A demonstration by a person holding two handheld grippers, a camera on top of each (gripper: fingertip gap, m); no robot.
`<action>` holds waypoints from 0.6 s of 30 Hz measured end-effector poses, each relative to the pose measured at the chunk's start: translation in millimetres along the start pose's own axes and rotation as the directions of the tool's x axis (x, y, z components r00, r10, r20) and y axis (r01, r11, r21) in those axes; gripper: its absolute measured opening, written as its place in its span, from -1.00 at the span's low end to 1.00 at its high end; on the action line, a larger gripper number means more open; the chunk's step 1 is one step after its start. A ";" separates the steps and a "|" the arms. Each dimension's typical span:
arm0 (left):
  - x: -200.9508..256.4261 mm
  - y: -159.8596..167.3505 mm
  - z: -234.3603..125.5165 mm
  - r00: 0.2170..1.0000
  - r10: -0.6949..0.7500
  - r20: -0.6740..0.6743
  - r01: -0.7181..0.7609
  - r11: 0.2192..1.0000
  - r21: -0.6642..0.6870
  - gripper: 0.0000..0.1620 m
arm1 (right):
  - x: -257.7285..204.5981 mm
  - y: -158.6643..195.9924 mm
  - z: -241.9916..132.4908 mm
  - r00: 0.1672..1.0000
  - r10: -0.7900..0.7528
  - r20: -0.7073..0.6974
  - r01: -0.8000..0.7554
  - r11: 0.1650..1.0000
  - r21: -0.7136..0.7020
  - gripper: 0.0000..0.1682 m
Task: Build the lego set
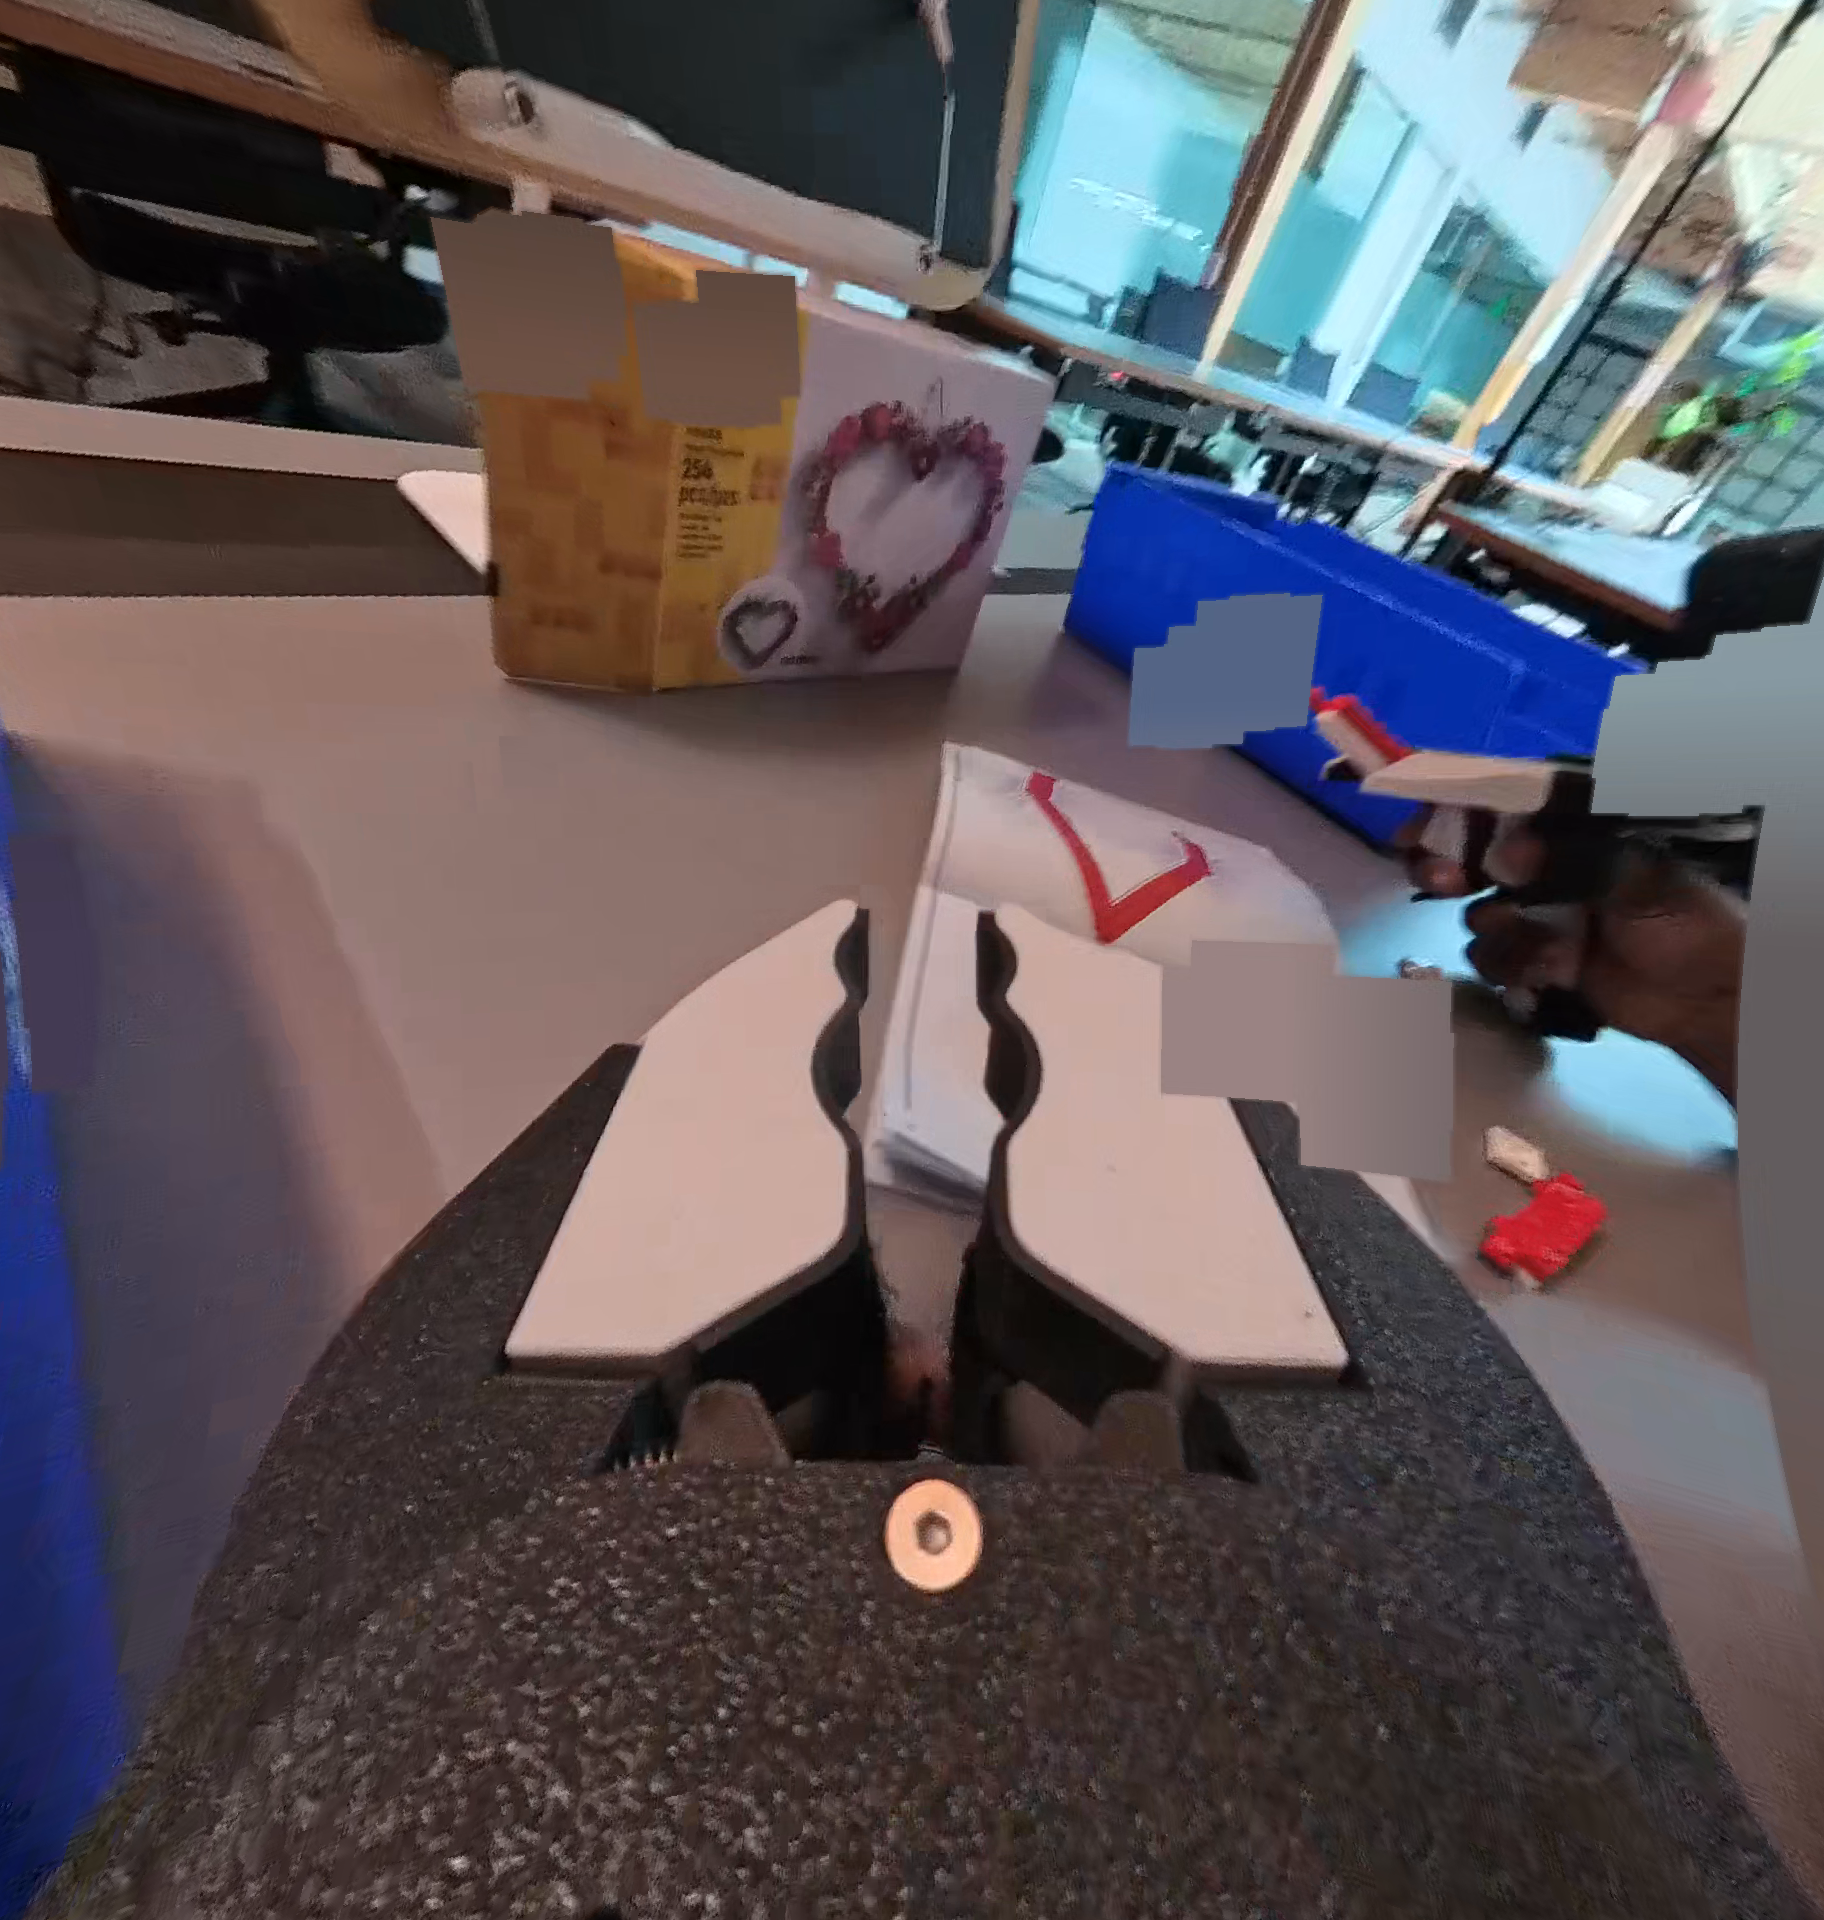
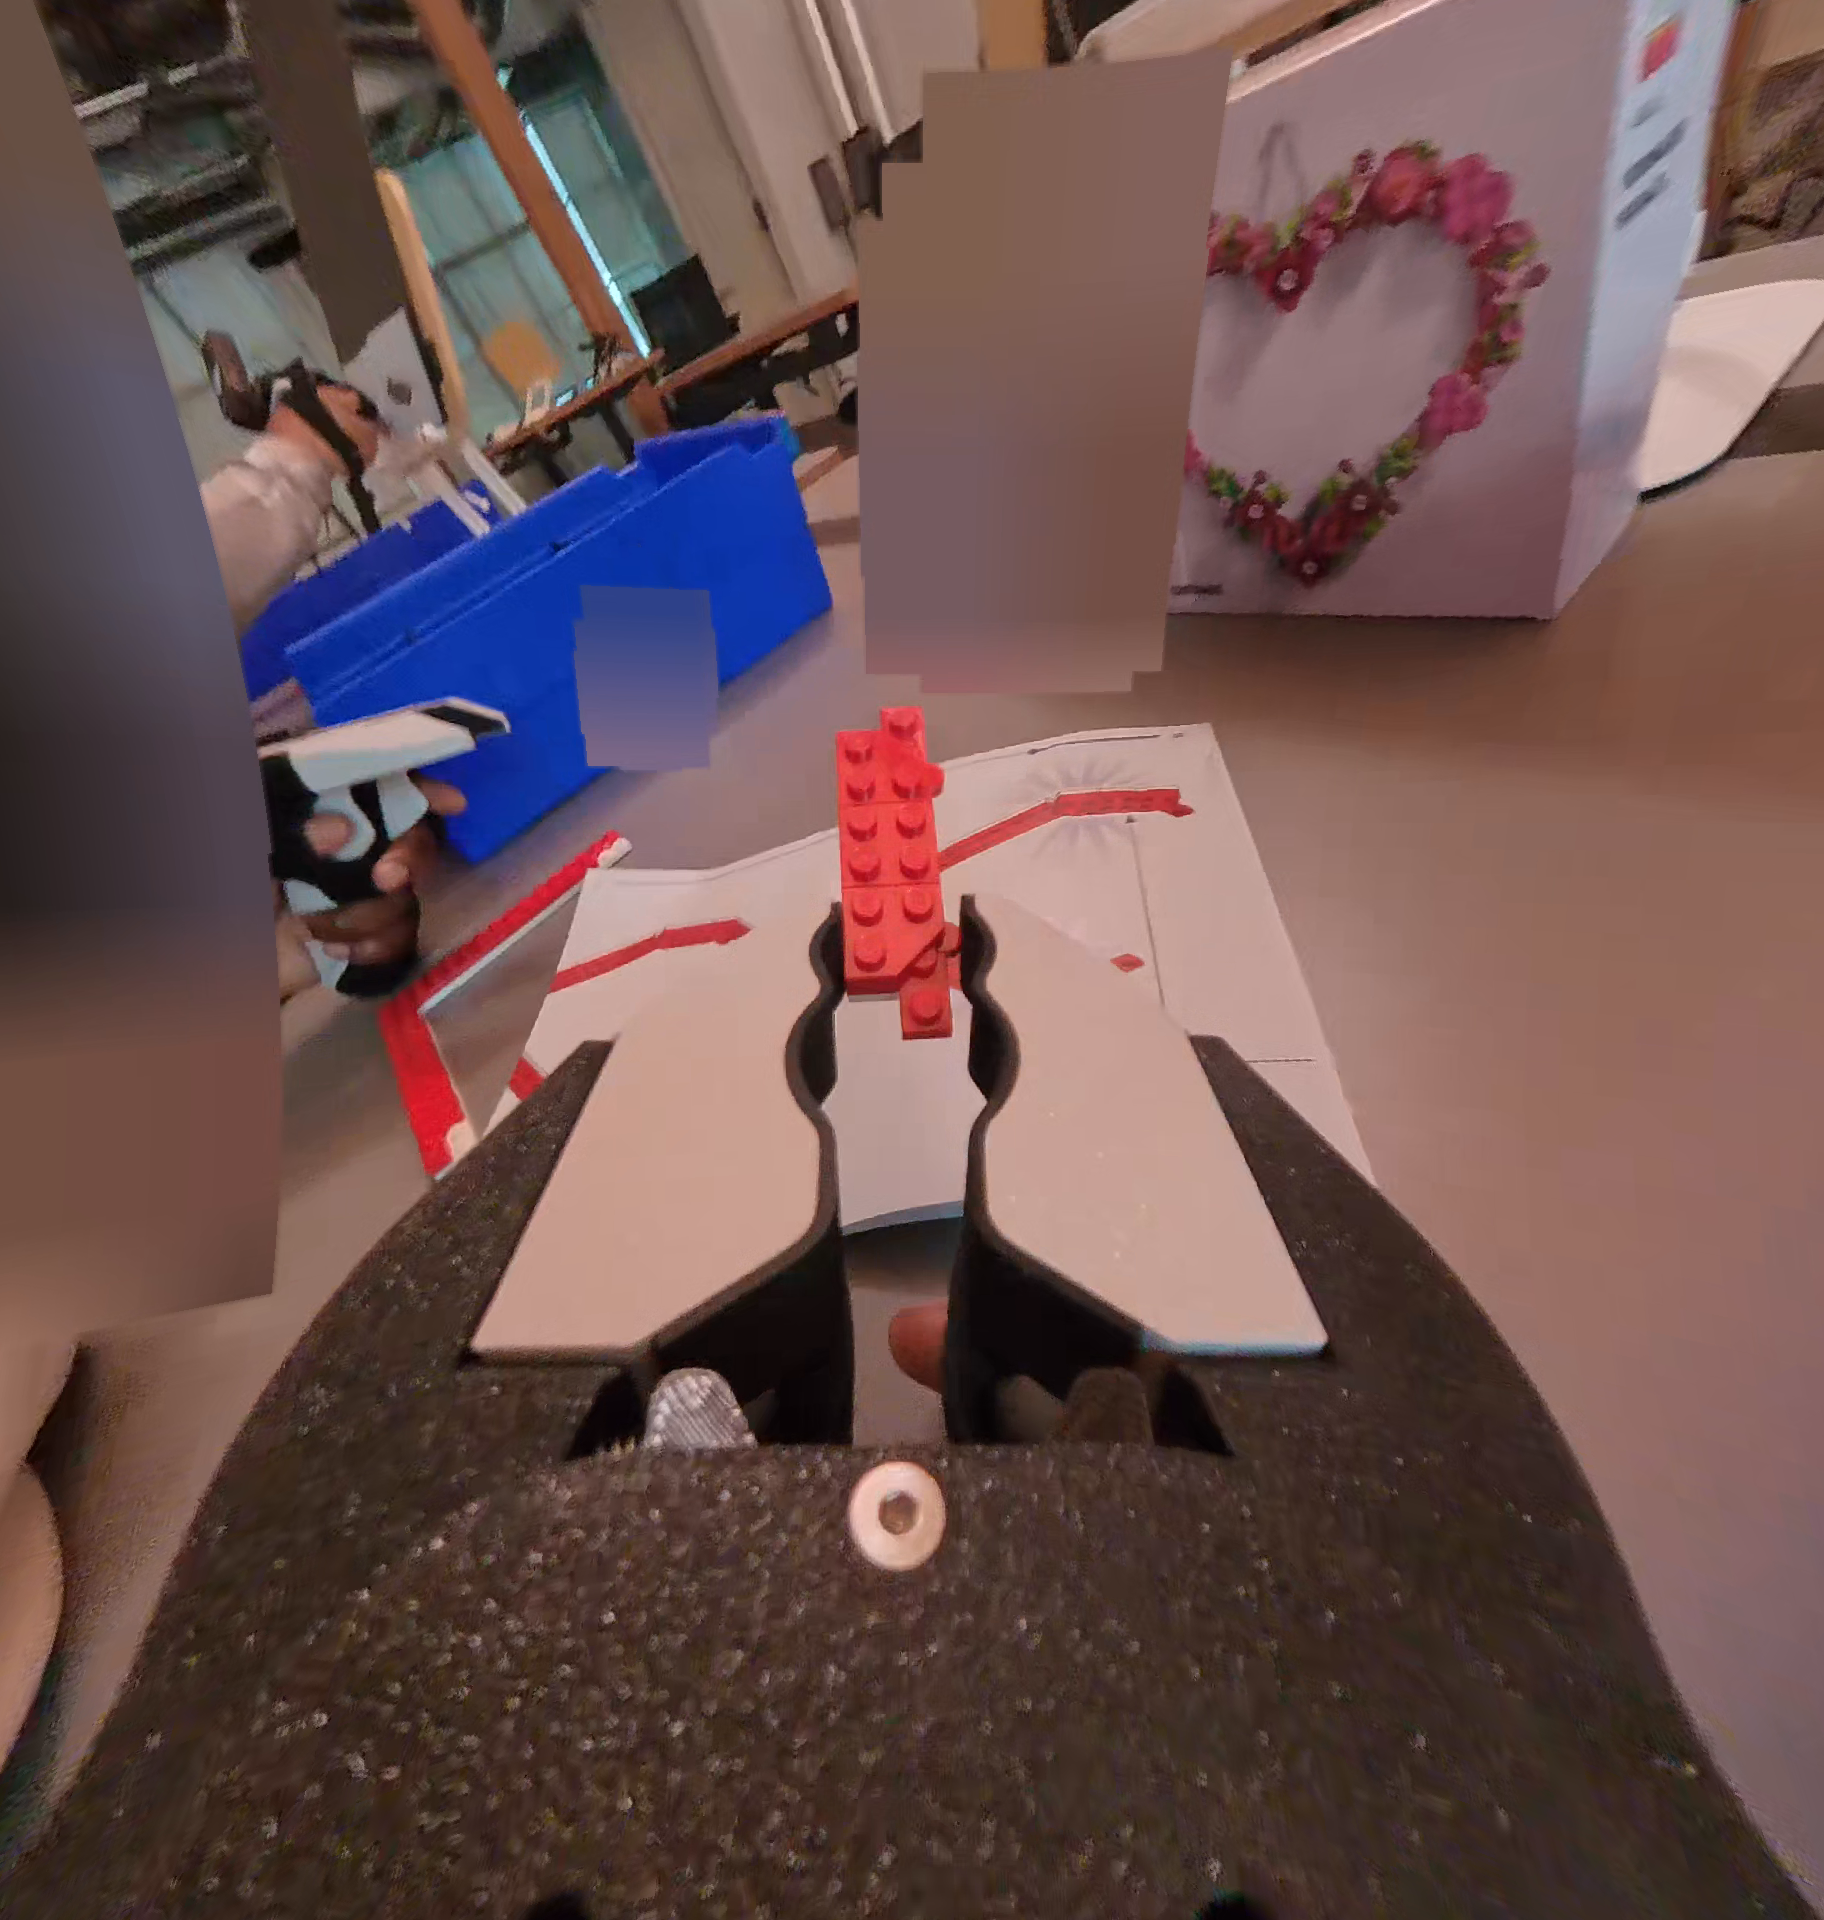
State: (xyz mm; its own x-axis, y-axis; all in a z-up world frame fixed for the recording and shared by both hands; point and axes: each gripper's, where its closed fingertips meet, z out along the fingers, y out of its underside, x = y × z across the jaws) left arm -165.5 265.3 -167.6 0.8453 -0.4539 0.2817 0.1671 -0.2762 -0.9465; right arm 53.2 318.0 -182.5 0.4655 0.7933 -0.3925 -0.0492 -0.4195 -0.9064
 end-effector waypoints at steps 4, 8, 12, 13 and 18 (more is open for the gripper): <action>-5.6 5.4 0.1 0.997 0.060 0.049 -0.059 0.998 -0.031 -0.75 | 3.3 -9.4 -5.0 1.000 0.022 0.001 -0.022 0.997 0.077 -0.76; -6.7 3.7 0.3 0.995 0.078 0.062 -0.076 0.997 -0.022 -0.75 | 4.1 -10.7 -6.1 0.999 0.038 0.009 -0.039 0.995 0.089 -0.76; -9.5 0.9 -1.9 0.992 0.099 0.083 -0.099 0.995 -0.009 -0.75 | 3.5 -11.0 -6.2 0.999 0.034 0.012 -0.035 0.995 0.091 -0.76; -9.4 -0.1 -2.5 0.991 0.105 0.084 -0.105 0.994 -0.003 -0.75 | 3.4 -11.0 -6.1 0.999 0.033 0.013 -0.034 0.995 0.091 -0.76; -5.8 -4.1 -4.3 0.991 0.114 0.065 -0.115 0.993 0.023 -0.69 | 2.5 -11.7 -6.0 0.999 0.031 0.017 -0.032 0.995 0.096 -0.76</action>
State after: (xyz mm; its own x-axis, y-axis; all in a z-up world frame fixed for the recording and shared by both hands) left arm -173.2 265.3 -164.6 0.8898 -0.4267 0.1616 0.0800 -0.2028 -0.9760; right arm 60.2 322.2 -172.0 0.4490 0.7873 -0.4227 -0.1488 -0.4006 -0.9041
